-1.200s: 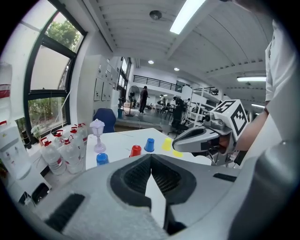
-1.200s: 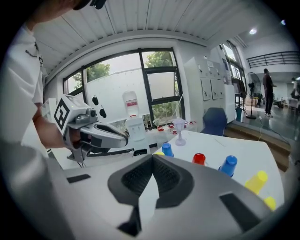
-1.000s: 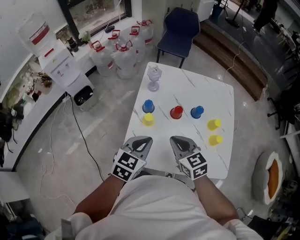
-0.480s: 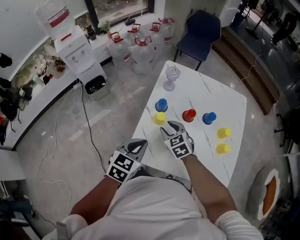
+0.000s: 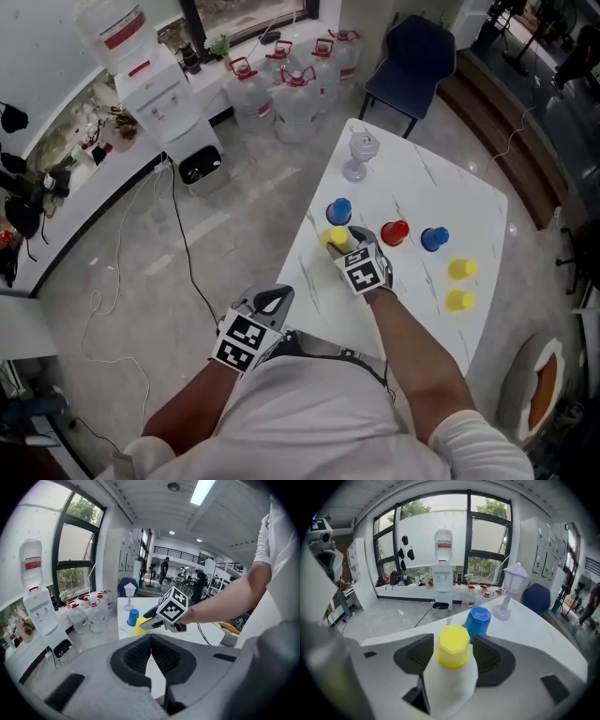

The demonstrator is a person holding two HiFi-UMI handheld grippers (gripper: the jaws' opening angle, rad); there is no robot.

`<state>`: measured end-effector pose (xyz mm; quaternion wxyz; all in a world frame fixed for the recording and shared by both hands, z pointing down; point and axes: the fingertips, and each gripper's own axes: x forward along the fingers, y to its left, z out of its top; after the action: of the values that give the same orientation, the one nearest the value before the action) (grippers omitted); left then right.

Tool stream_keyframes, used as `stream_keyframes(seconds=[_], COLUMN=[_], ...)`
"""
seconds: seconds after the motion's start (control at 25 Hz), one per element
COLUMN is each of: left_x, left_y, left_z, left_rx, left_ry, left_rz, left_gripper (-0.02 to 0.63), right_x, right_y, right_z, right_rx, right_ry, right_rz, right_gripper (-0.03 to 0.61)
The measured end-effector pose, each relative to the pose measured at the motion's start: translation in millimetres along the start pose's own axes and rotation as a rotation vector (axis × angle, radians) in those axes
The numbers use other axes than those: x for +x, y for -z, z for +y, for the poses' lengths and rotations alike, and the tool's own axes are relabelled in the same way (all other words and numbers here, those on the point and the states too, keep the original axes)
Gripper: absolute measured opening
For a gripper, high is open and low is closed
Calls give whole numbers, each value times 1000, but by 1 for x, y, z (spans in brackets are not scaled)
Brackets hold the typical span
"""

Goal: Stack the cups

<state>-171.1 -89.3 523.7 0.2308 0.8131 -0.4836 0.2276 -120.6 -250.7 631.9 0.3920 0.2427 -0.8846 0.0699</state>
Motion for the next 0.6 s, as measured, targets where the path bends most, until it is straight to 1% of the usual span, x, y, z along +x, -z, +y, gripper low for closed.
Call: stream_keyframes(seconds=[0.04,0.12,0.2,0.36,0.48,0.6], left_x=[1,3,5,14,24,33], left_y=[0,-2,-5,-10,-16,-19], left_z=[2,5,8,9,4,-4], left_rx=[0,4,9,26,41,49], left_ry=[3,11,22,49,73,101], left_rz=[0,-2,-4,-8,-15,-13], left_gripper=[8,8,8,8,8,8], right_x=[1,1,-3,-28,-53,-75], right_y=[0,0,-2,0,16,41], right_z=[-2,-4,-3,0,2,9], right_rx=[4,9,27,99,114,104], right_ry=[5,15,18,28,52,71], right_rz=[1,-3,-21,-67,-77,-55], right_gripper=[260,218,218,216,216,216])
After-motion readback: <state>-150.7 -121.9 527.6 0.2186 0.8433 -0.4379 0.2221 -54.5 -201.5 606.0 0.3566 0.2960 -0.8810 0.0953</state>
